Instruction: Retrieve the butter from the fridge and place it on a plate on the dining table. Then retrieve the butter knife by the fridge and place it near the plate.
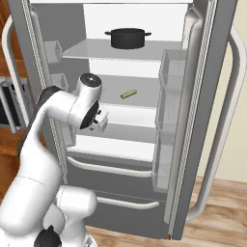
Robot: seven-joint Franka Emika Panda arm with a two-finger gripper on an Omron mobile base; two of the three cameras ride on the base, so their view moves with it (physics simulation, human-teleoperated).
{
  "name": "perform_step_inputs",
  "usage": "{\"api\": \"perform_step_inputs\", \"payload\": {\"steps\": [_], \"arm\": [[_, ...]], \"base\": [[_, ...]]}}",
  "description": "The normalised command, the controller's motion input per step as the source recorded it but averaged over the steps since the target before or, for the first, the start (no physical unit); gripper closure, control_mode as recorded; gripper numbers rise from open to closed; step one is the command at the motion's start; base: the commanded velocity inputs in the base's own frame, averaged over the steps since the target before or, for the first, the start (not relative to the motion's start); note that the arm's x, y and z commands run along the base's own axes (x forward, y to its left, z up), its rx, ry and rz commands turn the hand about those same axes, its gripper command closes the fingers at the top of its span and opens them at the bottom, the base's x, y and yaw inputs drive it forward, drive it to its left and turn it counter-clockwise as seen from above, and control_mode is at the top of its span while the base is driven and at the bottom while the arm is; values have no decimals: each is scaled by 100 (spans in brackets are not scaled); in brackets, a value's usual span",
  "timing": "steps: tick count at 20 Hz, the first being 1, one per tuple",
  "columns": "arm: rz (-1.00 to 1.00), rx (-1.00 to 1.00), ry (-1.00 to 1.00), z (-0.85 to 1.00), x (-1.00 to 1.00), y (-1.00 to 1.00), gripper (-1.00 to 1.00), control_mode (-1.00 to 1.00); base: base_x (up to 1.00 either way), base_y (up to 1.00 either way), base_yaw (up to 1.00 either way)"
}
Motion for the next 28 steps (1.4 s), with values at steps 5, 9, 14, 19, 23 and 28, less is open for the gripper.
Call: {"api": "perform_step_inputs", "payload": {"steps": [5, 9, 14, 19, 23, 28], "arm": [[1, -8, 0, -71, 95, 73, -100, -100], [13, -5, -1, -53, 21, 100, -100, -100], [28, -18, -17, -1, -69, 100, -100, -100], [28, -26, -14, 0, -99, 100, -100, -100], [8, -24, -3, 0, -85, 100, -100, -100], [-18, -7, -1, 15, -15, 11, -100, -100]], "base": [[0, 0, 0], [0, 0, 0], [0, 0, 0], [0, 0, 0], [0, 0, 0], [0, 0, 0]]}}
